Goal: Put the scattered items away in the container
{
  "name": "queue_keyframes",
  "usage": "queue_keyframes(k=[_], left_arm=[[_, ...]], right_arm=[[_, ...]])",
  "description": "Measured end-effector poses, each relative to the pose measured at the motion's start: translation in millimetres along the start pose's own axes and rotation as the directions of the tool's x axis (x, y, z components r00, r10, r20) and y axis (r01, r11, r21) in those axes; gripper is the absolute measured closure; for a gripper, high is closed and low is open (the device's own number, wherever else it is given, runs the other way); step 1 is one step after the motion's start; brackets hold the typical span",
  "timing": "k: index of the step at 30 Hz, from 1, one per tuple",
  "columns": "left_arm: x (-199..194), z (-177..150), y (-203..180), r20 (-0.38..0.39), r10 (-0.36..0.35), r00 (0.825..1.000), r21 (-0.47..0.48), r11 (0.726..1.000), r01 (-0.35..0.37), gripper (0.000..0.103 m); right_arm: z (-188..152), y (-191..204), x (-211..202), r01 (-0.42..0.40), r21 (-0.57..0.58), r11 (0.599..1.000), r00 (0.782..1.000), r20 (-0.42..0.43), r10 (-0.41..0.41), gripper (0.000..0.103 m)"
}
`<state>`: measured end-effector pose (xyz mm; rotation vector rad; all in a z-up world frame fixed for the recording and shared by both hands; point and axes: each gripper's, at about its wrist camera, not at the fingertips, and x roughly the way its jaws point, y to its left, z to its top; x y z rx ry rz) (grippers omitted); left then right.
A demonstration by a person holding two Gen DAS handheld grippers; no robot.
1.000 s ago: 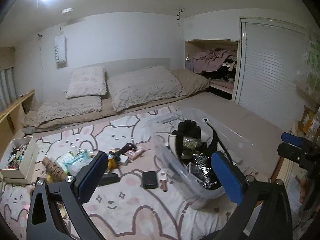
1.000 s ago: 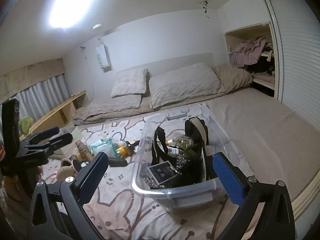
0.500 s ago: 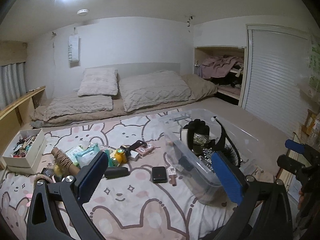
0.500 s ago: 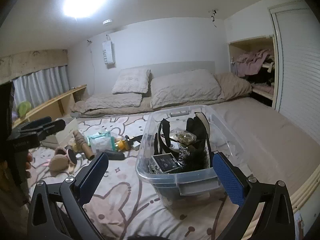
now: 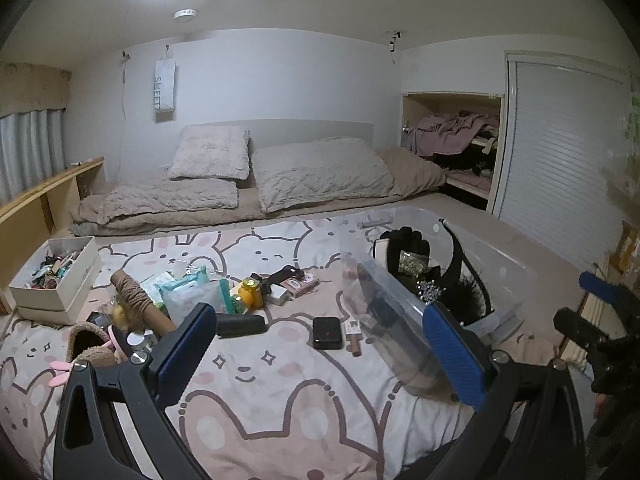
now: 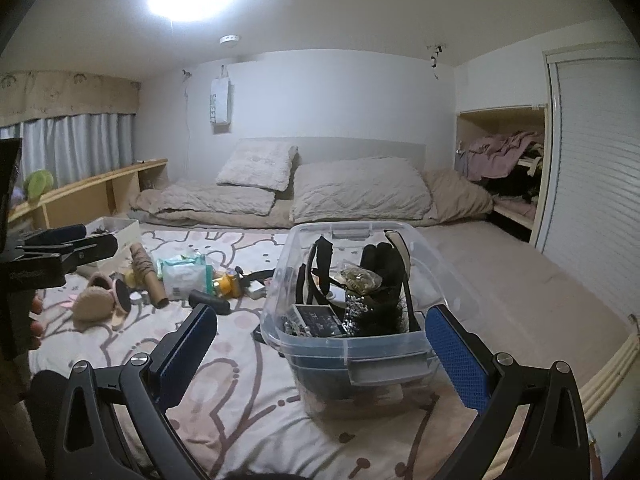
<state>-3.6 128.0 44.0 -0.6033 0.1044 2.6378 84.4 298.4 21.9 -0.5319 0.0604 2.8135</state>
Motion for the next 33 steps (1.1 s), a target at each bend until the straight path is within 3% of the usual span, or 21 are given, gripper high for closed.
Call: queue_keyframes(k=[10, 33], left_arm=[[-4.0, -22.4, -3.9, -0.013, 0.027, 1.000, 0.052, 0.998, -0.026, 0.000], [-0.4, -46.5, -8.3, -0.052, 0.015, 0.999, 0.036, 0.999, -0.013, 0.000]], right_arm=[[-12.8, 1.3, 3.5, 0.017, 0.006, 1.000, 1.000, -0.026, -0.016, 0.000], [-21.8, 6.9, 5.0, 0.034, -0.007, 0.999, 0.998, -0.054, -0.034, 0.000]])
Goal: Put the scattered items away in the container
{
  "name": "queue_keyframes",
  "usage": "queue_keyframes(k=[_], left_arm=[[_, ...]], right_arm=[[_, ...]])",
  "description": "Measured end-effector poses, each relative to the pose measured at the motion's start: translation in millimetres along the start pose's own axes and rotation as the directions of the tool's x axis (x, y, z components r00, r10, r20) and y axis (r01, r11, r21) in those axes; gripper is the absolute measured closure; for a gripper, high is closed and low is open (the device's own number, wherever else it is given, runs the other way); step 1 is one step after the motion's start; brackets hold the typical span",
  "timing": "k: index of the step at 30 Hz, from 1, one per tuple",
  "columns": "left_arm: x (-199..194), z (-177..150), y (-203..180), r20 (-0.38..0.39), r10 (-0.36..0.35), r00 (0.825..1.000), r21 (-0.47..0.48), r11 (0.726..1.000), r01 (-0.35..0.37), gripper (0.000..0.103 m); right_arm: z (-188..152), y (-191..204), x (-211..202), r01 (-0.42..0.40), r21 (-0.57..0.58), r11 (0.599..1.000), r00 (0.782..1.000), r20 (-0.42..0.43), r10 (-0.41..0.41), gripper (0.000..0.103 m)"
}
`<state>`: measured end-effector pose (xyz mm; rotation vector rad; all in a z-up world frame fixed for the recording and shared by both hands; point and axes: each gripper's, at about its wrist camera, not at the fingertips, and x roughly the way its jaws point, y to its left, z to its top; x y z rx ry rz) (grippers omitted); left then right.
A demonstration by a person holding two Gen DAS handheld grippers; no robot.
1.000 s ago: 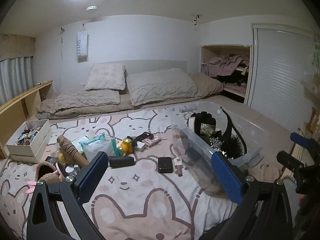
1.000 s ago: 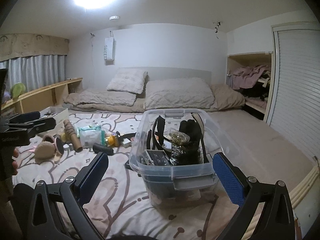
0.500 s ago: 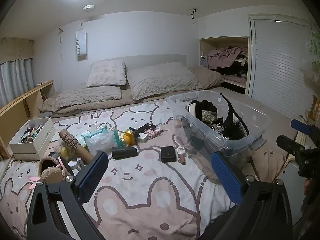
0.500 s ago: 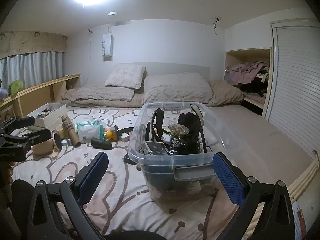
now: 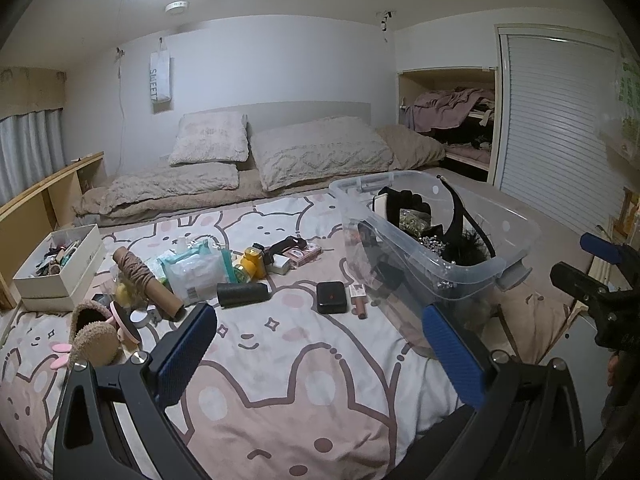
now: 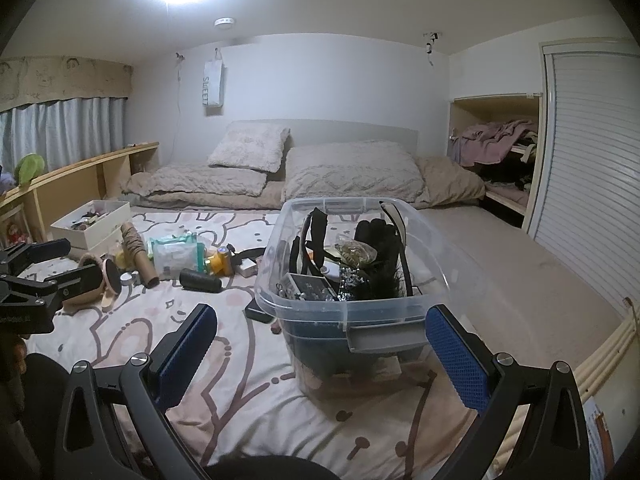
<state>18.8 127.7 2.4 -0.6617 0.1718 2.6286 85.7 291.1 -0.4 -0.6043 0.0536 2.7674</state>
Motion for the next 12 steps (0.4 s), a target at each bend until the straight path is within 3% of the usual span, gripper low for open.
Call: queue_keyframes(k=[12], left_arm=[[1.1, -3.8, 4.0, -0.005, -0.007, 1.000, -0.017, 1.000, 0.007, 0.000]], right_arm=[[-2.8, 3.8, 1.4, -0.006, 0.001, 1.000, 1.000, -0.011, 0.006, 0.000]])
